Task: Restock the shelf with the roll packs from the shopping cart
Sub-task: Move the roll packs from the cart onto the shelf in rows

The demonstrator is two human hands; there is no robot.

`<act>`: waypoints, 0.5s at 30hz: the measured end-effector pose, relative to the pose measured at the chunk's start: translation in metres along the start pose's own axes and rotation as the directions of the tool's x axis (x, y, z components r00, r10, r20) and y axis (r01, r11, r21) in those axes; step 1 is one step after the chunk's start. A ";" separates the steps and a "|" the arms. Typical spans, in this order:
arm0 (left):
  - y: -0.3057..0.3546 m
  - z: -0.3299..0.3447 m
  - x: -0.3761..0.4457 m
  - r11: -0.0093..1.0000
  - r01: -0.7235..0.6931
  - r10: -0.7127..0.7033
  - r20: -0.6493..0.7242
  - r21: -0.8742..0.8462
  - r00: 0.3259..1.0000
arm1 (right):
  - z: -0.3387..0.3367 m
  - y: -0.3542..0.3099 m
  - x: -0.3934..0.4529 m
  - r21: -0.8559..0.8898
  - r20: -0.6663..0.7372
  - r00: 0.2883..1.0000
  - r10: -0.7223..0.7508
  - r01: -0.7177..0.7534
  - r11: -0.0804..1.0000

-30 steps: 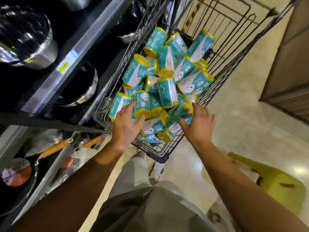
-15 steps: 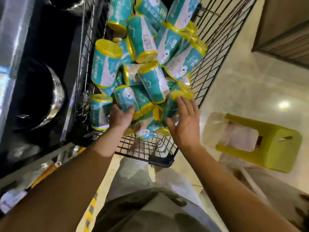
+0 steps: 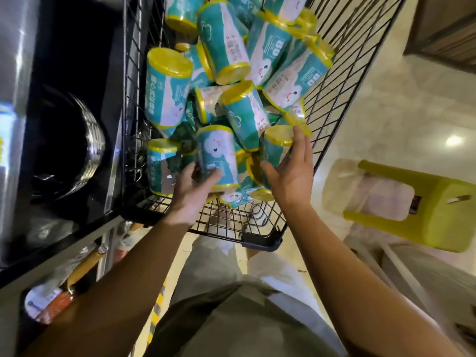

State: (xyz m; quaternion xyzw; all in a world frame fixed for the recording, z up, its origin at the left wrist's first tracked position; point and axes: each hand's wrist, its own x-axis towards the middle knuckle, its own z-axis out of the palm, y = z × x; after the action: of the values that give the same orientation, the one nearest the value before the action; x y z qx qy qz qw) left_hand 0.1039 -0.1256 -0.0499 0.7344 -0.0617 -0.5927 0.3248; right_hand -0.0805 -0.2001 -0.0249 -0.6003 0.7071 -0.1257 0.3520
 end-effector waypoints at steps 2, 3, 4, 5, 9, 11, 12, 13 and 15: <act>-0.001 -0.004 -0.008 0.997 -0.010 0.015 0.068 -0.081 0.998 | 0.002 0.000 0.001 0.052 0.034 0.999 0.038 -0.040 0.998; 0.001 -0.003 -0.014 0.992 -0.020 0.032 0.097 -0.122 0.995 | 0.001 -0.001 0.003 0.054 0.032 0.998 0.054 -0.056 0.997; 0.001 -0.004 -0.017 0.987 -0.043 0.061 0.112 -0.154 0.992 | 0.000 -0.003 0.005 0.056 0.022 0.998 0.058 -0.059 0.997; 0.003 -0.003 -0.024 0.984 -0.055 0.078 0.134 -0.168 0.988 | -0.004 -0.005 0.006 0.074 0.022 0.998 0.056 -0.057 0.996; 0.009 -0.012 -0.048 0.960 -0.077 0.138 0.213 -0.268 0.967 | -0.031 -0.021 -0.004 0.294 0.159 0.981 0.115 -0.158 0.943; 0.016 -0.015 -0.064 0.955 -0.101 0.171 0.237 -0.279 0.956 | -0.045 -0.029 -0.016 0.496 0.311 0.940 0.141 -0.287 0.820; 0.018 -0.016 -0.074 0.948 -0.127 0.204 0.251 -0.292 0.946 | -0.051 -0.032 -0.022 0.575 0.375 0.919 0.123 -0.335 0.747; 0.020 -0.016 -0.082 0.940 -0.156 0.238 0.255 -0.303 0.937 | -0.057 -0.033 -0.028 0.620 0.424 0.901 0.087 -0.360 0.697; 0.021 -0.021 -0.099 0.924 -0.213 0.298 0.246 -0.318 0.922 | -0.068 -0.038 -0.037 0.675 0.480 0.877 -0.009 -0.363 0.643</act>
State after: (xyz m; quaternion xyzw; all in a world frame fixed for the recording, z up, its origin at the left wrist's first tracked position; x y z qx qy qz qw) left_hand 0.1003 -0.0865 0.0458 0.5705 -0.1188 -0.6484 0.4899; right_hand -0.0949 -0.1914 0.0599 -0.3395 0.5498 -0.2292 0.7280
